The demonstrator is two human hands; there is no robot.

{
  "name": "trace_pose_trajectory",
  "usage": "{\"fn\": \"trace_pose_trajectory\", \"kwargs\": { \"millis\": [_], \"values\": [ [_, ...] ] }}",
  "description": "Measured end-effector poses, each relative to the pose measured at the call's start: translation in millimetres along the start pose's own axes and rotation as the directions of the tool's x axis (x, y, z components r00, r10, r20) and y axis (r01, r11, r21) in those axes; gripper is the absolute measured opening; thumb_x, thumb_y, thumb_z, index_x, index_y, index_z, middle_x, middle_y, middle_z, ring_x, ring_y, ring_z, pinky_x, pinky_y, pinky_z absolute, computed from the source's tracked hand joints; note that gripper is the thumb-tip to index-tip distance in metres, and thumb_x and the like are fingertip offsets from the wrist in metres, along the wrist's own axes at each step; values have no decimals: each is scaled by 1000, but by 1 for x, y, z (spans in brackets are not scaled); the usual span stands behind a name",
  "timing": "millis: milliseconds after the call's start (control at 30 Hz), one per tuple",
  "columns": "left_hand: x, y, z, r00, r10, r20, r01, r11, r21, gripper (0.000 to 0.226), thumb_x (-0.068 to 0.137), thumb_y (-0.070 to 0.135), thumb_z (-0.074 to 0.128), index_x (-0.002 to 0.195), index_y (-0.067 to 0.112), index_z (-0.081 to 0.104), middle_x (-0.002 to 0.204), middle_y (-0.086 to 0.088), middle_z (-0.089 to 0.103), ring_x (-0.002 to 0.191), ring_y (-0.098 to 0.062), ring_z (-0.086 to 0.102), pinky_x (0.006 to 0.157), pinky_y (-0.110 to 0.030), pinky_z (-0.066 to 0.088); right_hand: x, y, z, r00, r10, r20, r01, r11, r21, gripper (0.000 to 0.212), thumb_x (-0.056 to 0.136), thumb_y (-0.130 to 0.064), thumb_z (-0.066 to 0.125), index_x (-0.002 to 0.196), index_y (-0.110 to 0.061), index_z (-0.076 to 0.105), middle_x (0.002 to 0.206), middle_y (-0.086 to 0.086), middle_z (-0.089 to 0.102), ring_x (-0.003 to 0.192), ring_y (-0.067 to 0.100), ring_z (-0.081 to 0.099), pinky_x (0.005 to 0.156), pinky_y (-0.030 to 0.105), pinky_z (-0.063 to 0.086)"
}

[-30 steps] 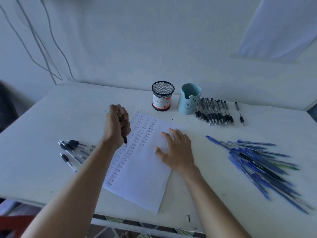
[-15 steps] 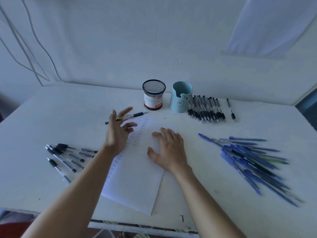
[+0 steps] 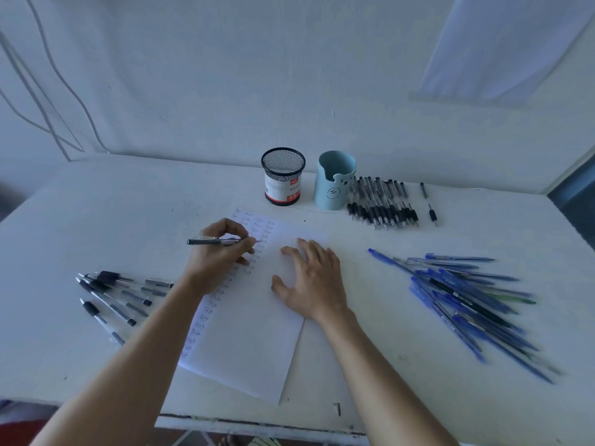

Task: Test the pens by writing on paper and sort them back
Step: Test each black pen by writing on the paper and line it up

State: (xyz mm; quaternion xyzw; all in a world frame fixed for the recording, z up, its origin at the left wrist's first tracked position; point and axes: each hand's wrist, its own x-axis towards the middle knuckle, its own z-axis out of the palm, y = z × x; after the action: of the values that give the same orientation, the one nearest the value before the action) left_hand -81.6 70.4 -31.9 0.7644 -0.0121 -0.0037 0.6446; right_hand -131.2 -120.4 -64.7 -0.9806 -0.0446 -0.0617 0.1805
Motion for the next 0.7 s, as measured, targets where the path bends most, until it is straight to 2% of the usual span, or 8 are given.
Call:
{"fn": "trace_pose_trajectory", "kwargs": {
  "millis": [33,100,200,300,400,533,633,700],
  "values": [
    [-1,2,1,1000,9,-9,-9,999,30,15,85,5,76,82,2,61,76,-17,70,65,-21,71,51,-30,53,0,0,0,1000,-1,-3,1,1000,2,76,73,-65,29,136,-29,51,153,5,40,144,27,30,119,51,18],
    [-2,1,1,999,9,-45,-5,996,84,21,84,-1,72,71,3,57,67,-16,67,50,-19,63,43,-28,46,0,0,0,1000,-1,0,1,1000,4,77,72,-65,28,136,-29,51,154,5,40,145,26,29,119,51,17],
    [-3,-2,3,988,-27,-153,42,994,99,37,72,-12,57,54,13,37,43,-8,47,36,-19,39,41,-22,29,0,0,0,1000,3,9,-3,1000,15,78,72,-66,27,137,-30,50,155,4,38,146,25,27,120,49,15],
    [-4,-2,3,987,0,-160,26,986,166,36,62,-8,54,52,16,29,45,2,29,40,-16,33,42,-20,26,0,0,0,1000,8,6,-8,1000,18,78,71,-66,27,137,-30,50,155,3,38,146,25,27,119,49,15],
    [-3,-5,-1,991,32,-131,5,962,274,25,54,5,53,55,10,29,43,5,32,44,-18,39,45,-27,27,1,0,0,1000,9,5,-9,1000,18,79,71,-66,27,137,-30,50,155,3,38,145,25,28,119,49,15],
    [0,-8,-2,990,60,-125,-25,964,265,24,52,8,52,58,8,29,46,2,31,47,-18,35,47,-29,27,1,0,0,1000,7,0,-7,1000,13,78,71,-66,27,137,-30,50,155,3,38,145,25,28,119,49,16],
    [0,-7,0,992,28,-119,-8,986,164,22,56,6,53,54,14,32,45,5,33,43,-16,37,47,-25,30,1,0,-1,1000,9,3,-9,1000,11,79,71,-66,27,137,-31,50,155,3,38,145,24,28,119,49,15],
    [2,-9,-1,992,-5,-124,-5,997,-81,17,66,5,52,61,17,42,49,1,38,47,-17,43,50,-26,34,1,0,-2,1000,10,9,-10,1000,13,79,70,-66,27,137,-31,49,155,2,38,145,24,27,119,48,14]
  ]
}}
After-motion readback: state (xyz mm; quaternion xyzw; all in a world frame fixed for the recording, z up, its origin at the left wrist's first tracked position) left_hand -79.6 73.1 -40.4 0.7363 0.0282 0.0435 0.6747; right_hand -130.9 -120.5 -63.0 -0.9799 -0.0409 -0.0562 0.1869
